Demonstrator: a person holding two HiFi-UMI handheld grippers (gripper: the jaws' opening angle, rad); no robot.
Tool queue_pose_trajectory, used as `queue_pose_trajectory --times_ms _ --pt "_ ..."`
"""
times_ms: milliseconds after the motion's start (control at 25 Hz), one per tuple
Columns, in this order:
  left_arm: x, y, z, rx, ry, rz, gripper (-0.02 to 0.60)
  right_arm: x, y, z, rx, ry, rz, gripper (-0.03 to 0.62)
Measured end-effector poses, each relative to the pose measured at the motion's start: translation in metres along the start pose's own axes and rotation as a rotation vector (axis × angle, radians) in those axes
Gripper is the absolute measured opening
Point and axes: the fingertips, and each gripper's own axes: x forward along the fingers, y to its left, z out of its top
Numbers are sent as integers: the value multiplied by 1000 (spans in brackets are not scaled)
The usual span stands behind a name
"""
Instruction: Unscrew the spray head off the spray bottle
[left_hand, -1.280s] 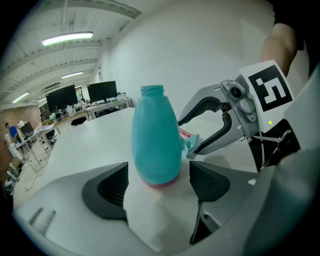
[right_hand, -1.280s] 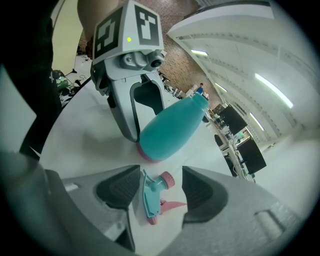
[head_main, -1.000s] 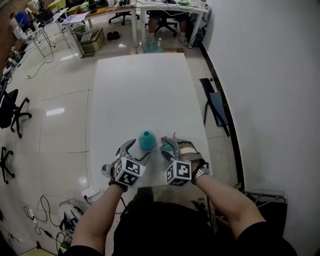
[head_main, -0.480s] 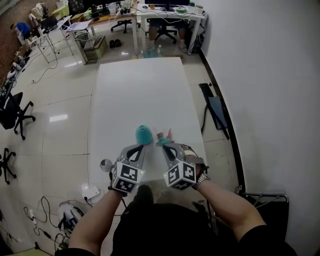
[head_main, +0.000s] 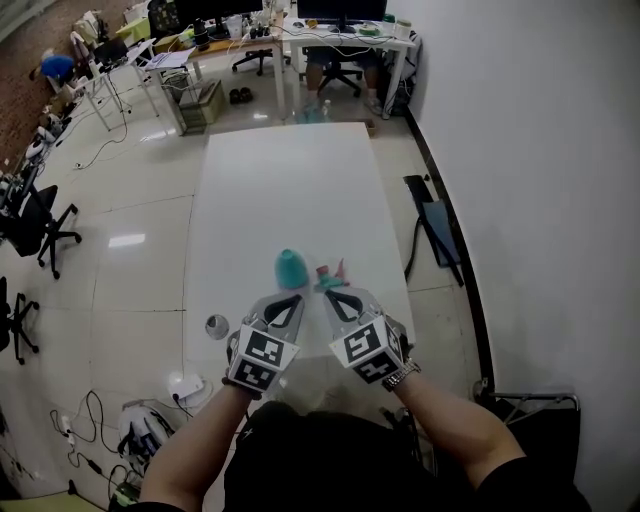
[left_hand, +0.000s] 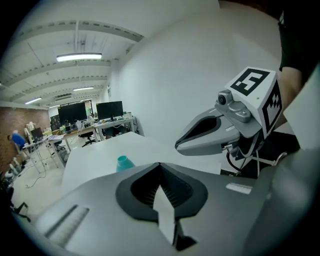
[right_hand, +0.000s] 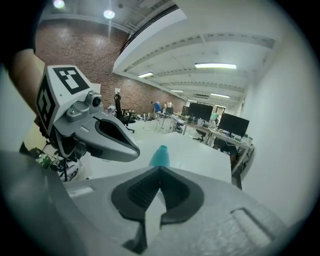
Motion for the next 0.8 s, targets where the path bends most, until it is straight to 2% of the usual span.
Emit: queue_pose_trajectory --times_ms 360,800 --pt "-15 2 15 -39 -20 -49 12 -6 9 16 242 -44 19 -8" --pt "-21 6 17 -53 -32 -105 12 -5 13 27 324 -43 -23 -9"
